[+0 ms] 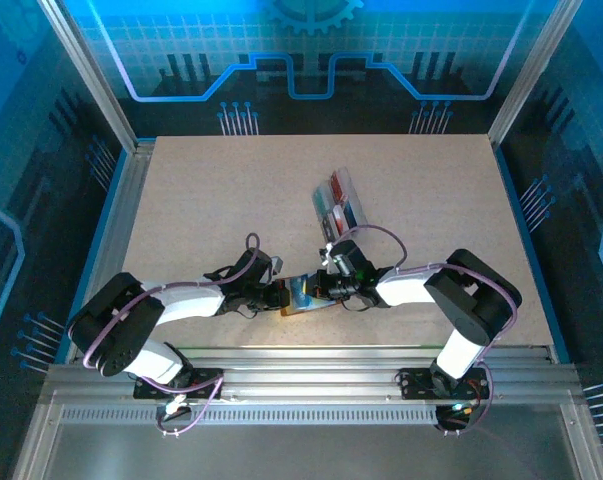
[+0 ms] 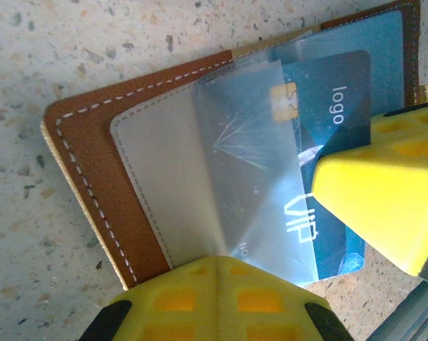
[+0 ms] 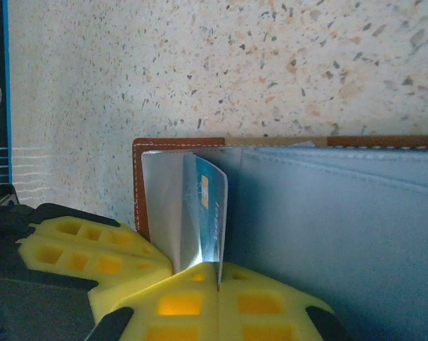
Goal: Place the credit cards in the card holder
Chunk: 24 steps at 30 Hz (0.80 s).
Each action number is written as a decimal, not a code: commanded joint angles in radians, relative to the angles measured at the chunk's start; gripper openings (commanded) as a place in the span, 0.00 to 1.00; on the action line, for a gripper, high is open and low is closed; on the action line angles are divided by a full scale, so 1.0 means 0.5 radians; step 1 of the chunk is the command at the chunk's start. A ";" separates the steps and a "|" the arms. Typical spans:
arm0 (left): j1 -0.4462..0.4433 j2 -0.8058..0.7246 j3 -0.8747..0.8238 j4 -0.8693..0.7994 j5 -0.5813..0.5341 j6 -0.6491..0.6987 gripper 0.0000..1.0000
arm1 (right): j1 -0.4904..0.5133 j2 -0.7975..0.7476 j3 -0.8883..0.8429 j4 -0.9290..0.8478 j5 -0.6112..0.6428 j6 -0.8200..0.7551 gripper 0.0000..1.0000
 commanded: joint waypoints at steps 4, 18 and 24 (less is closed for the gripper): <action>-0.016 0.019 -0.024 -0.137 0.021 0.032 0.00 | 0.093 0.058 0.055 -0.313 -0.032 -0.125 0.01; -0.014 -0.171 -0.006 -0.282 0.045 0.025 0.02 | 0.046 -0.081 0.202 -0.723 0.032 -0.289 0.29; 0.004 -0.217 -0.007 -0.290 0.079 0.015 0.03 | 0.042 -0.039 0.230 -0.737 0.014 -0.296 0.22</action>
